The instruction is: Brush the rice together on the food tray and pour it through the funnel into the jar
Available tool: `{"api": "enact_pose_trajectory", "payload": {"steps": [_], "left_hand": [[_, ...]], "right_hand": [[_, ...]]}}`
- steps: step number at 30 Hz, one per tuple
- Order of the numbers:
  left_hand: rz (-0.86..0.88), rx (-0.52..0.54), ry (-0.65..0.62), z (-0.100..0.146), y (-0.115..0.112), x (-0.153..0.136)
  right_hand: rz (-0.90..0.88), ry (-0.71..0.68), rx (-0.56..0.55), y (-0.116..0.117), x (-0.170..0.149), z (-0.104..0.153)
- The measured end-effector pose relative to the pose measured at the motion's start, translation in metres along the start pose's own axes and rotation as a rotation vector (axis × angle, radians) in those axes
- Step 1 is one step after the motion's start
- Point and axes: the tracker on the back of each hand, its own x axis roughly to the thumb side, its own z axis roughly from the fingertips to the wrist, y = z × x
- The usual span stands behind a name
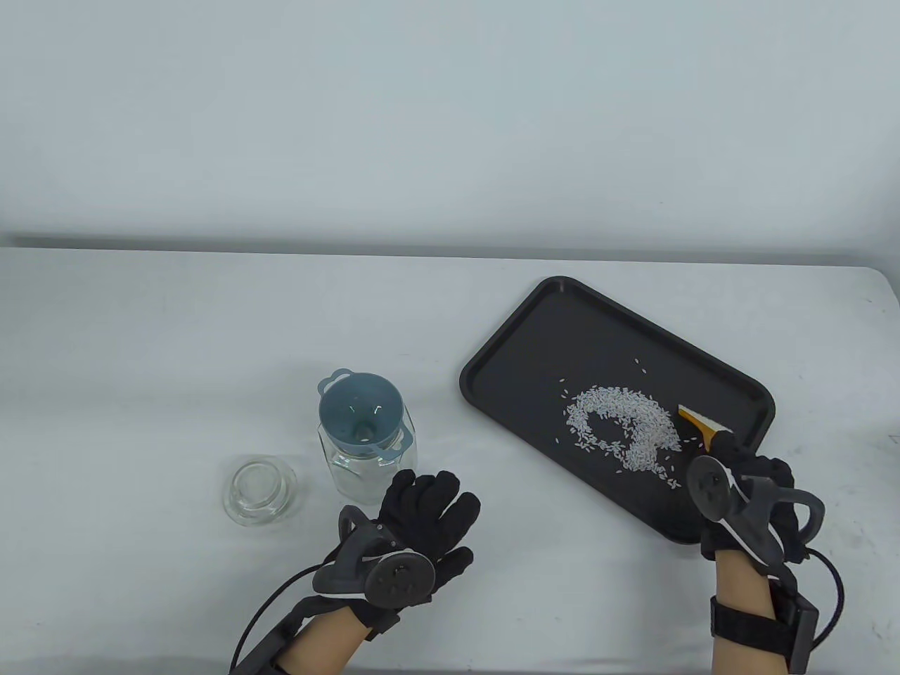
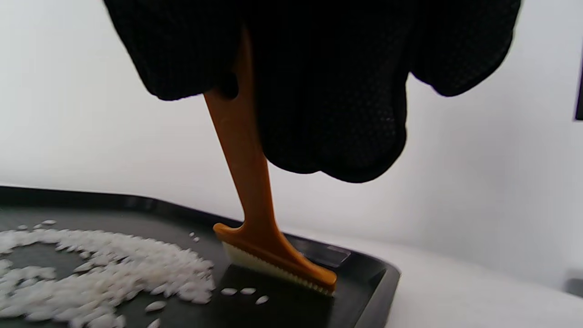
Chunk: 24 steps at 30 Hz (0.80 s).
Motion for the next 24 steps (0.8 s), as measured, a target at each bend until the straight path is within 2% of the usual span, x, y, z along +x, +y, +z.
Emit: {"api": "enact_pose_trajectory", "payload": {"steps": [3,7,10,13,15,17,19,24], "left_hand": [[0.001,0.003,0.0,0.0,0.0,0.0],[0.002,0.003,0.0,0.001,0.0,0.0],[0.001,0.003,-0.001,0.001,0.0,0.0],[0.003,0.002,-0.003,0.001,0.001,0.001],[0.004,0.001,-0.005,0.0,0.001,0.001],[0.006,-0.002,-0.007,0.0,0.0,0.001],[0.011,-0.007,-0.008,0.0,0.0,0.002],[0.017,-0.009,-0.015,0.0,0.0,0.003]], "right_hand": [[-0.034,-0.043,0.074,-0.009,0.011,-0.001],[-0.023,-0.108,0.099,-0.031,0.026,0.004],[-0.018,-0.152,0.232,-0.05,0.037,0.01],[-0.007,-0.163,0.222,-0.067,0.038,0.012],[-0.011,-0.12,0.148,-0.074,0.031,0.009],[-0.049,-0.064,0.089,-0.072,0.022,0.0],[-0.043,-0.013,-0.022,-0.061,0.016,-0.016],[0.042,0.052,-0.099,-0.02,0.025,-0.05]]}}
